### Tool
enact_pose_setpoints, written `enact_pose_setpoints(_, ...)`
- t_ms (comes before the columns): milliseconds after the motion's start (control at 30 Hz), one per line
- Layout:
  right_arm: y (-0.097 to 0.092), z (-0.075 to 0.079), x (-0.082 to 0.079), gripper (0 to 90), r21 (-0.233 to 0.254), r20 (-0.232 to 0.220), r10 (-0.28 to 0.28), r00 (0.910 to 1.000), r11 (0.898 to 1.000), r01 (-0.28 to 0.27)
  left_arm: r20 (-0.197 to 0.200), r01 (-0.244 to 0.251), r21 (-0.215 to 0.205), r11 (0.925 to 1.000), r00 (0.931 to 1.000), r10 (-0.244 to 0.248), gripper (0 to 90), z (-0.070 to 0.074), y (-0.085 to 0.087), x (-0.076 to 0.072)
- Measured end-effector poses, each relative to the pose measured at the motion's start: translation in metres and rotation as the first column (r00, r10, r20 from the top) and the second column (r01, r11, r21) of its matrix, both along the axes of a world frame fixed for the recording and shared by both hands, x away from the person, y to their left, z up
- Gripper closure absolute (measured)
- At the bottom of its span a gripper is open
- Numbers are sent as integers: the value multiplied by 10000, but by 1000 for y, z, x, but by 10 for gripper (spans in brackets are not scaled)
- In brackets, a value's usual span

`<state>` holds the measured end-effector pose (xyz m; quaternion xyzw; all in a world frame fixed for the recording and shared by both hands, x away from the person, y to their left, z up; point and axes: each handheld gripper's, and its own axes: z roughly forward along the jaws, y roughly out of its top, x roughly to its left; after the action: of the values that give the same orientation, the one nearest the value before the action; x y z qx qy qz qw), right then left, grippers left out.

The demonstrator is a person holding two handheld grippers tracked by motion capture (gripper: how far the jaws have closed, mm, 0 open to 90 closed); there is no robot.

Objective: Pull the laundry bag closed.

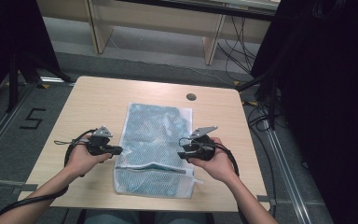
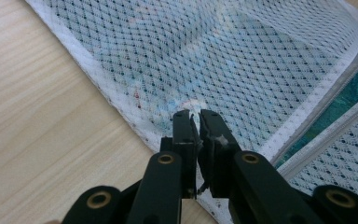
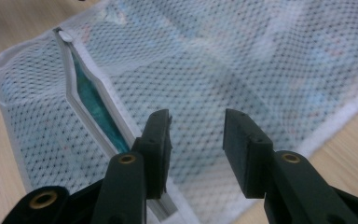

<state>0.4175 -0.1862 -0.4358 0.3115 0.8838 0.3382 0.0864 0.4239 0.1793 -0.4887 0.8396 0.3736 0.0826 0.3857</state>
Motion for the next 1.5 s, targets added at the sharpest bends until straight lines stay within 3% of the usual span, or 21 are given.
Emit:
enact_pose_setpoints(100, 6, -3, 3, 622, 22, 224, 223, 9995, 9997, -224, -5, -47, 0, 10000, 10000, 47, 841, -1, 0, 1)
enact_pose_setpoints(133, 13, -2, 4, 622, -23, -75, 222, 9997, 9998, -222, -24, -16, 57, 10000, 10000, 16, 839, -3, 0, 2)
enact_pose_setpoints(200, 19, -3, 5, 622, -93, -155, 339, 9993, 9994, -340, -68, 0, 88, 10000, 10000, 0, 837, -5, 0, 2)
enact_pose_setpoints(300, 26, -6, 7, 622, 60, -93, 424, 9991, 9991, -424, -82, -26, 116, 9999, 10000, 27, 836, -7, 0, 1)
enact_pose_setpoints(367, 33, -6, 9, 622, -135, -202, 607, 9979, 9980, -610, -132, 50, 131, 9999, 9999, -49, 836, -8, -1, 1)
enact_pose_setpoints(400, 36, -7, 8, 622, -49, -277, 380, 9989, 9993, -382, -122, 57, 134, 9999, 9999, -55, 836, -8, -1, 1)
enact_pose_setpoints(433, 38, -7, 9, 622, 47, -356, 678, 9971, 9977, -677, -117, 88, 196, 9998, 9999, -86, 836, -8, -1, 1)
enact_pose_setpoints(600, 49, -8, 11, 623, -84, -375, 533, 9979, 9985, -536, -199, 113, 209, 9997, 9997, -109, 836, -12, -3, 0)
enact_pose_setpoints(833, 67, -10, 15, 625, -69, -292, 1287, 9912, 9916, -1290, -298, 206, 262, 9994, 9994, -199, 835, -16, -4, -2)
enact_pose_setpoints(1500, 102, -16, 16, 625, -240, -440, 1928, 9803, 9807, -1940, -292, 157, 418, 9990, 9995, -145, 832, -20, -4, -3)
